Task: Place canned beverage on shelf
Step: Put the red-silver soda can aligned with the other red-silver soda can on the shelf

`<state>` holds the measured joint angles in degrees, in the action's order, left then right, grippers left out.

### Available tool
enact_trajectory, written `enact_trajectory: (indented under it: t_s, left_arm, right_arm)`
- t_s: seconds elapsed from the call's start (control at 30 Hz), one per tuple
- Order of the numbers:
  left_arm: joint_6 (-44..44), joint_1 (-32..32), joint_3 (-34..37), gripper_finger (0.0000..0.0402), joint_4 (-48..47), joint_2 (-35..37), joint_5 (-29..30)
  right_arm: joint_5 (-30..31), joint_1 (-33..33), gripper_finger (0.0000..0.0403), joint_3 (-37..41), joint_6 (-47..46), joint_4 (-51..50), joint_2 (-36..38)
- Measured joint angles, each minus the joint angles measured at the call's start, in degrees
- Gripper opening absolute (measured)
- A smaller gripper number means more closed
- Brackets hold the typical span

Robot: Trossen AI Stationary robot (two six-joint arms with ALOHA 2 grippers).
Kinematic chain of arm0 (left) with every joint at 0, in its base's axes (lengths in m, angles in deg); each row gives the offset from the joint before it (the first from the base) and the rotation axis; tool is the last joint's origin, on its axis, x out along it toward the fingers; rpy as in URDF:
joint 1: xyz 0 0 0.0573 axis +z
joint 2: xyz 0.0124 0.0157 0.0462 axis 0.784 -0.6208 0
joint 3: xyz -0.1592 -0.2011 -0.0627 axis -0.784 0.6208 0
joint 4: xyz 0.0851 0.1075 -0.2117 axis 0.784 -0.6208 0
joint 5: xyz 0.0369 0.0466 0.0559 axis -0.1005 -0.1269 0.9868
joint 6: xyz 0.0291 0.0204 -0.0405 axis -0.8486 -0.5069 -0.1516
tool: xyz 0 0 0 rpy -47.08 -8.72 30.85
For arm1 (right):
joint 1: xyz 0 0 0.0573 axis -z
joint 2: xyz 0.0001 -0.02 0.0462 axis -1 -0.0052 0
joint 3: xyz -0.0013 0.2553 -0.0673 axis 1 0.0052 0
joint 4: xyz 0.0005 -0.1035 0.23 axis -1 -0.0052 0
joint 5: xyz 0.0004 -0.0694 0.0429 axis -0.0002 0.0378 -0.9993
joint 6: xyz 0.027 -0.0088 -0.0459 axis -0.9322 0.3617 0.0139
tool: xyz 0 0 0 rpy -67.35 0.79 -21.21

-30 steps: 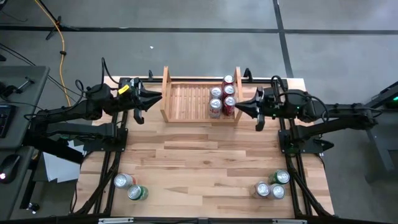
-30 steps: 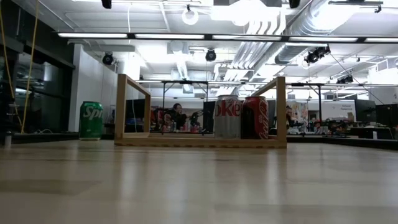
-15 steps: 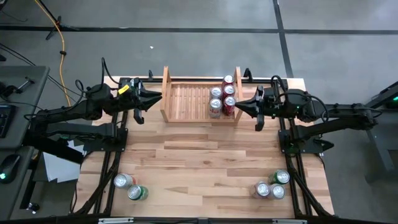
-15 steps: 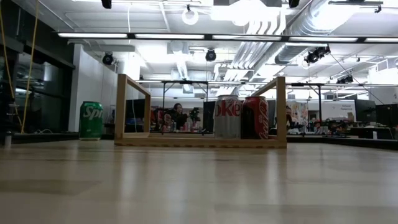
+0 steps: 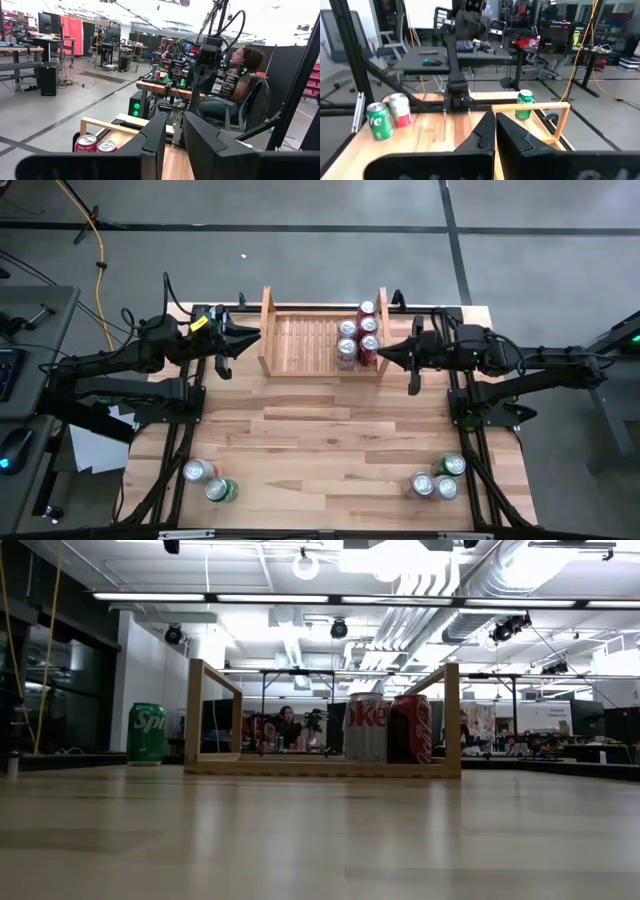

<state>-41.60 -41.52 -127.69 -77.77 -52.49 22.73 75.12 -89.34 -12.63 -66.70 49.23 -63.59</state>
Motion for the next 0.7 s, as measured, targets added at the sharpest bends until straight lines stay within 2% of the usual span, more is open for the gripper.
enact_trajectory:
  t_s: [0.7]
  left_arm:
    - [0.0, 0.0, 0.0, 0.0060, 0.0, 0.0, 0.6]
  right_arm:
    - [0.1, 0.0, 0.0000, 0.0, -1.8, -0.1, 0.0]
